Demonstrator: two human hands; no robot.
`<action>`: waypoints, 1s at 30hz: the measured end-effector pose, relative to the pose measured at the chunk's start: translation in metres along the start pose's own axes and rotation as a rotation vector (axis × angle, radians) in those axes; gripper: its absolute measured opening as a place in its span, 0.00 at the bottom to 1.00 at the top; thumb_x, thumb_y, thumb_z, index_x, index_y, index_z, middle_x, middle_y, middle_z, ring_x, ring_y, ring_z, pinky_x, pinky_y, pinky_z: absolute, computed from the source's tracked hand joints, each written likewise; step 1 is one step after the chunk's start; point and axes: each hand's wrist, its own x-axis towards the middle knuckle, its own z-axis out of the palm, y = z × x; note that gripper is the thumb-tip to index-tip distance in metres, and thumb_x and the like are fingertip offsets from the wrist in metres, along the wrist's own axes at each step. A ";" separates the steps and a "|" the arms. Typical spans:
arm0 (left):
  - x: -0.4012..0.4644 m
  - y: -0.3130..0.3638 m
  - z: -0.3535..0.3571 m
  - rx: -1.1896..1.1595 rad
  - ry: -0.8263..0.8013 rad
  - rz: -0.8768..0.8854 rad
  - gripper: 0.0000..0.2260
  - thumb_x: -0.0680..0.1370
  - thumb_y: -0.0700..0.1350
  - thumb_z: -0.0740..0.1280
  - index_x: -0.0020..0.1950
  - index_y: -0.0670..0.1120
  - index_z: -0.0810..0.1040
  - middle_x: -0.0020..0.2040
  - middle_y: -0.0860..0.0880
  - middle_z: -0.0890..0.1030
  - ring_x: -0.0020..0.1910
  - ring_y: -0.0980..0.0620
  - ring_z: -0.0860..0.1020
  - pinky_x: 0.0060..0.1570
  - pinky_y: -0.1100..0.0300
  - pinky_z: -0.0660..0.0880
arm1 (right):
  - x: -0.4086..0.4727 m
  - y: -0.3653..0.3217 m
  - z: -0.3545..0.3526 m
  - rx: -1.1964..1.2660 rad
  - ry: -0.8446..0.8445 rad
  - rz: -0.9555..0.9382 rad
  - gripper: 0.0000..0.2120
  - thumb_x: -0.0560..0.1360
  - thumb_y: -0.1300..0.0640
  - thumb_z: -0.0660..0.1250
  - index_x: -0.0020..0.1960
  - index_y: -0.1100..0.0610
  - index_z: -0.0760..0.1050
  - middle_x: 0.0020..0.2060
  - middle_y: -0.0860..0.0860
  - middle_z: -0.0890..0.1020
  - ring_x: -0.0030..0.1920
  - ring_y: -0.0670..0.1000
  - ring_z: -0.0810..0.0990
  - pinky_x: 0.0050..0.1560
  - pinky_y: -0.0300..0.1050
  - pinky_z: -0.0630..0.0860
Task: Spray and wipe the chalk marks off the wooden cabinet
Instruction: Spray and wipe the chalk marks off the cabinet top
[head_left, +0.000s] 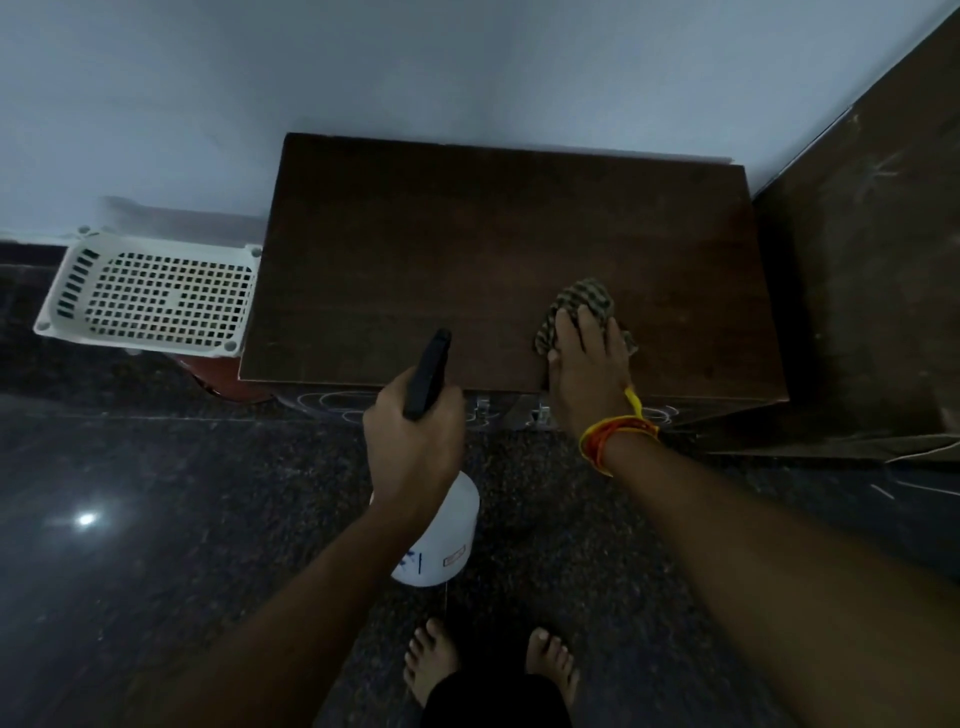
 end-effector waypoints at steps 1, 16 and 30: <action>-0.003 -0.001 0.001 -0.001 0.001 -0.003 0.13 0.78 0.41 0.64 0.33 0.45 0.67 0.27 0.46 0.66 0.28 0.48 0.63 0.29 0.55 0.61 | -0.003 0.001 -0.002 -0.015 0.000 -0.023 0.23 0.82 0.53 0.50 0.76 0.55 0.54 0.75 0.58 0.57 0.74 0.62 0.54 0.74 0.59 0.50; -0.058 -0.028 0.035 -0.051 0.018 0.027 0.13 0.79 0.42 0.65 0.38 0.54 0.69 0.34 0.51 0.73 0.31 0.55 0.71 0.33 0.58 0.70 | -0.017 0.017 -0.001 -0.091 -0.003 -0.188 0.28 0.76 0.49 0.44 0.75 0.57 0.56 0.72 0.56 0.63 0.73 0.60 0.59 0.73 0.58 0.55; -0.031 -0.099 0.032 -0.090 0.029 0.151 0.06 0.76 0.42 0.64 0.40 0.41 0.72 0.31 0.43 0.70 0.30 0.47 0.69 0.28 0.50 0.68 | -0.020 0.016 0.020 -0.014 0.365 -0.152 0.22 0.77 0.50 0.50 0.69 0.55 0.66 0.67 0.56 0.70 0.67 0.59 0.67 0.69 0.52 0.61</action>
